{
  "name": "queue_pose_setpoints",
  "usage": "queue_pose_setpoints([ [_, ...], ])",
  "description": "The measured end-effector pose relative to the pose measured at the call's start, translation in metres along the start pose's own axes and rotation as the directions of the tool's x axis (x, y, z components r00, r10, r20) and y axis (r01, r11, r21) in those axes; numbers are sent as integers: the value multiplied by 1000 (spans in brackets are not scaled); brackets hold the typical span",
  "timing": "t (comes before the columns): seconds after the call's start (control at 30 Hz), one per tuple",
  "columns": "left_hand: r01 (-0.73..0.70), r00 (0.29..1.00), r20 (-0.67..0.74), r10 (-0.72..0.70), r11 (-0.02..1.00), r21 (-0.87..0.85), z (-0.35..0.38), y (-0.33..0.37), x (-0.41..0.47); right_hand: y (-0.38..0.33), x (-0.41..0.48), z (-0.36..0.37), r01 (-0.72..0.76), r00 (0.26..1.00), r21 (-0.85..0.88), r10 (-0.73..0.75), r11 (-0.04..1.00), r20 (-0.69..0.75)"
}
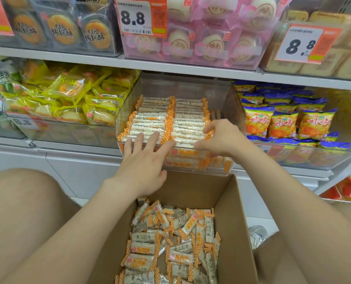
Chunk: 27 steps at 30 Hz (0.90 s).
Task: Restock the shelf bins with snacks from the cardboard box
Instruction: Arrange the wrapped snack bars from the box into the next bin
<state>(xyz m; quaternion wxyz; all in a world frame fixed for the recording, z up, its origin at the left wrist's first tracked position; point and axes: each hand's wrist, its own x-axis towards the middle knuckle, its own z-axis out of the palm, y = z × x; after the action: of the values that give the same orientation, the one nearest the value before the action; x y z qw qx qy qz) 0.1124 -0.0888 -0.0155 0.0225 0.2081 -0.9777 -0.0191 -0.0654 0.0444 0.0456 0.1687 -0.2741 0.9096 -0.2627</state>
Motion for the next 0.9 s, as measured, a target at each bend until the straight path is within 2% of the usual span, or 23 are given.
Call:
queue_pose_setpoints([
  [0.07,10,1000,-5,-10,1000,5,0,0,1,0,3,2,1,1000,113,1,994,-16],
  [0.1,11,1000,-6,-11,1000,4,0,0,2,1,4,5,31,999,100,-27,994,-43],
  [0.27,27,999,-39,-28,999,-33,-3,1,0,8,1,15,178,977,-106,-189,978,-100],
  [0.33,2,981,-192,-15,998,-67,-4,3,-5,10,-7,17,264,935,-195,-300,945,-191],
  [0.4,-54,910,-413,31,998,-43,-3,7,-11,11,-24,21,373,855,-238,-432,897,-287],
  [0.43,-84,878,-475,49,995,-51,-3,10,-15,10,-35,24,433,819,-229,-486,872,-306],
  [0.47,-113,879,-472,65,991,-73,-3,13,-19,11,-47,29,478,805,-206,-520,854,-286],
  [0.5,-141,909,-409,87,984,-105,1,16,-24,14,-58,35,497,821,-171,-525,851,-224],
  [0.53,-147,957,-271,106,980,-135,8,19,-28,21,-67,45,483,857,-141,-500,864,-126],
  [0.57,-137,988,-91,125,979,-151,19,20,-30,28,-73,56,451,890,-130,-455,883,-5],
  [0.6,-119,984,117,136,982,-147,34,21,-33,39,-77,72,419,907,-147,-404,896,121],
  [0.63,-113,936,318,153,983,-142,51,21,-35,50,-79,88,398,904,-173,-353,901,241],
  [0.67,-101,854,495,159,985,-141,70,21,-37,62,-79,106,380,889,-198,-297,904,350],
  [0.73,-70,680,721,133,991,-116,112,19,-41,85,-79,139,354,831,-239,-187,904,524],
  [0.8,-44,573,814,97,995,-87,149,17,-46,105,-76,167,341,760,-268,-97,901,643],
  [0.9,-23,467,881,80,997,-78,190,13,-54,138,-69,204,276,684,-309,40,910,728],
])
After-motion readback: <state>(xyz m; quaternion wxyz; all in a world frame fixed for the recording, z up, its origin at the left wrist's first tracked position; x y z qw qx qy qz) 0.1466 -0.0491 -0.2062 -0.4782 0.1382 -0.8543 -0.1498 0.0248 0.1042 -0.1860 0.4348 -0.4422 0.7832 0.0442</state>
